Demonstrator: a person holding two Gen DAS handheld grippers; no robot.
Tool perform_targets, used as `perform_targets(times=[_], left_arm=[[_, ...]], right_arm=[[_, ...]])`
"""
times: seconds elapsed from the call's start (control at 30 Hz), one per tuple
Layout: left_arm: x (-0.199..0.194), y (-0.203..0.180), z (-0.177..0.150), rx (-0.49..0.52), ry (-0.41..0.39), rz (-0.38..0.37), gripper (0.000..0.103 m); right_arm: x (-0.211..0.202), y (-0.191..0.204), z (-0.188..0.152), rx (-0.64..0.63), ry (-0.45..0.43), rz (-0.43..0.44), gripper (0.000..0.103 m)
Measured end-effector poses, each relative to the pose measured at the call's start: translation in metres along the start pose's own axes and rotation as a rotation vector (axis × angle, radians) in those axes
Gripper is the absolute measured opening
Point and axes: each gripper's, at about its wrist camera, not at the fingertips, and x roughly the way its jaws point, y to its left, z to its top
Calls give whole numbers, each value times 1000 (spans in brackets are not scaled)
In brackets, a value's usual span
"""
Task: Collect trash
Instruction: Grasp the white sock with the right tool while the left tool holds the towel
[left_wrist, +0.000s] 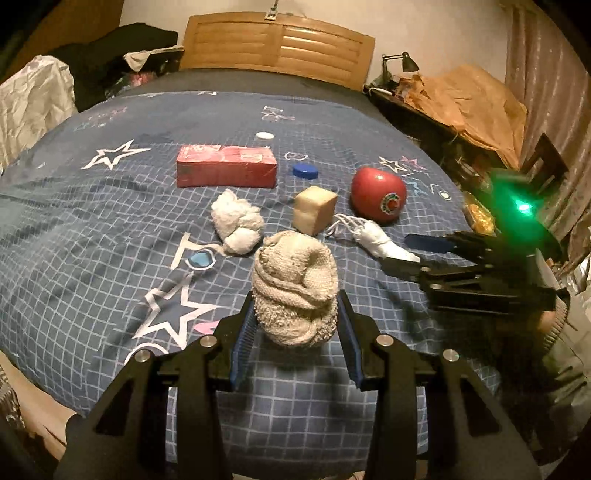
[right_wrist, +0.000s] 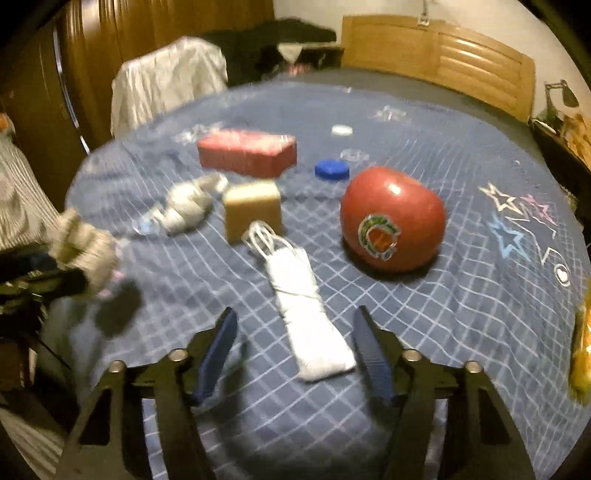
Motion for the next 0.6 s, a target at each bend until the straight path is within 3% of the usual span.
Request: perform_targets(times=[0.03,0.13,0.2,0.33,0.6], left_arm=[[1,1,0,-4,2,0,40],[4,1,1,-4,7,14,40],[5,1,2,-7,10,22,40],[5,-4,9,-7,-7,49,40],[-5,-37,23,47,-84,101,40]], right_arm=[[5,1,1,-6,15,-7,54],[11,1,0,-16,19,-66,31],[5,1,-3,-3,-2,-82,26],[-27,6,-18,58,-79,-106,26],[-126,28,-68,269,-322,-145,26]])
